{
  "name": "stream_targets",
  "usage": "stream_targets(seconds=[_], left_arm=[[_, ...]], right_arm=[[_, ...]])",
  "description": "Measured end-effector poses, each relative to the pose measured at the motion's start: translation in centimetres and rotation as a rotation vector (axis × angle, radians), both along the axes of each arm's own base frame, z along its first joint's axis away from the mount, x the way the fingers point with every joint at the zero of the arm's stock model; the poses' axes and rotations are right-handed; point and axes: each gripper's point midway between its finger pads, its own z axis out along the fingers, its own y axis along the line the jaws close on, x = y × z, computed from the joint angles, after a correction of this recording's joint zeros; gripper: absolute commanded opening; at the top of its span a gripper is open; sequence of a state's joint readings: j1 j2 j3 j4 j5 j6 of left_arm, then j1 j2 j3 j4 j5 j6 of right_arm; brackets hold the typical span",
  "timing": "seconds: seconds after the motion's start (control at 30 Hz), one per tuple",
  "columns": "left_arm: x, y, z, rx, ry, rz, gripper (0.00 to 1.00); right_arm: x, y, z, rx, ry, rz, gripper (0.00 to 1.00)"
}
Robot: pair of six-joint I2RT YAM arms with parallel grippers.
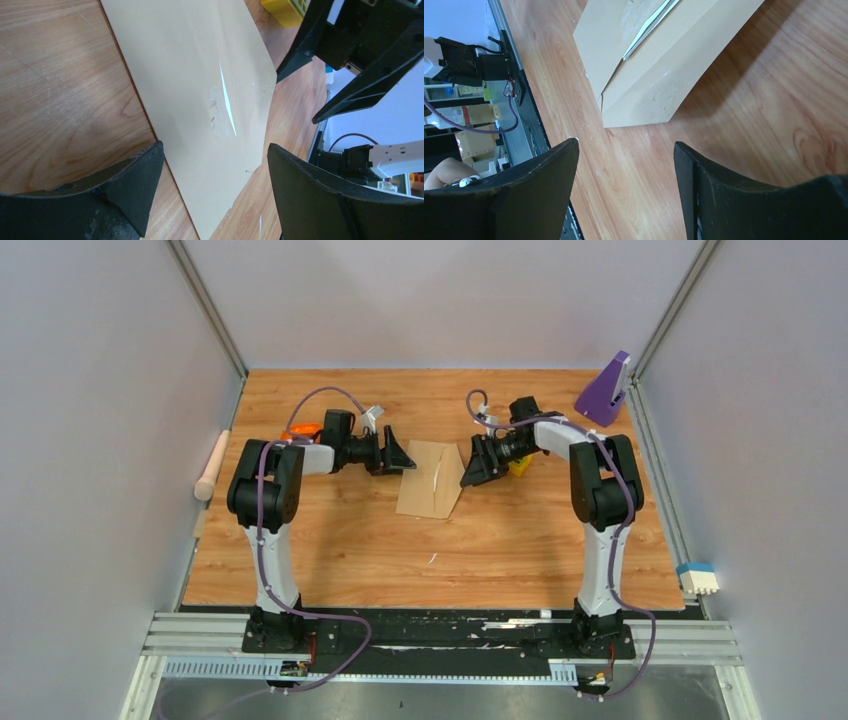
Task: Place the letter into the envelope and seal it
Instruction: Seal the envelope flap on the envelope.
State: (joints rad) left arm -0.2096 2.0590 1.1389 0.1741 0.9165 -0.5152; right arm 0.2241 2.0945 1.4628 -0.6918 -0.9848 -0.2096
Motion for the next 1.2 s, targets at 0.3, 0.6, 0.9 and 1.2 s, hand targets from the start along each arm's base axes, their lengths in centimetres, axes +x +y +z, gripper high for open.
stream_targets(seconds=[0.3, 0.6, 0.9, 1.2], left_arm=[[-0.1, -0.1, 0.0, -0.014, 0.006, 0.0, 0.86], [-0.1, -0.2, 0.0, -0.021, 0.011, -0.003, 0.85], [-0.1, -0.2, -0.1, -0.02, 0.012, -0.001, 0.85], [-0.1, -0.2, -0.1, -0.02, 0.012, 0.0, 0.84]], right_arm=[[1.4, 1.6, -1.6, 0.012, 0.03, 0.021, 0.7], [1.8, 3.0, 0.6, 0.096, 0.013, 0.055, 0.7], [1.8, 5.3, 1.1, 0.126, 0.001, 0.105, 0.7], [2.0, 7.2, 0.9, 0.131, -0.001, 0.137, 0.7]])
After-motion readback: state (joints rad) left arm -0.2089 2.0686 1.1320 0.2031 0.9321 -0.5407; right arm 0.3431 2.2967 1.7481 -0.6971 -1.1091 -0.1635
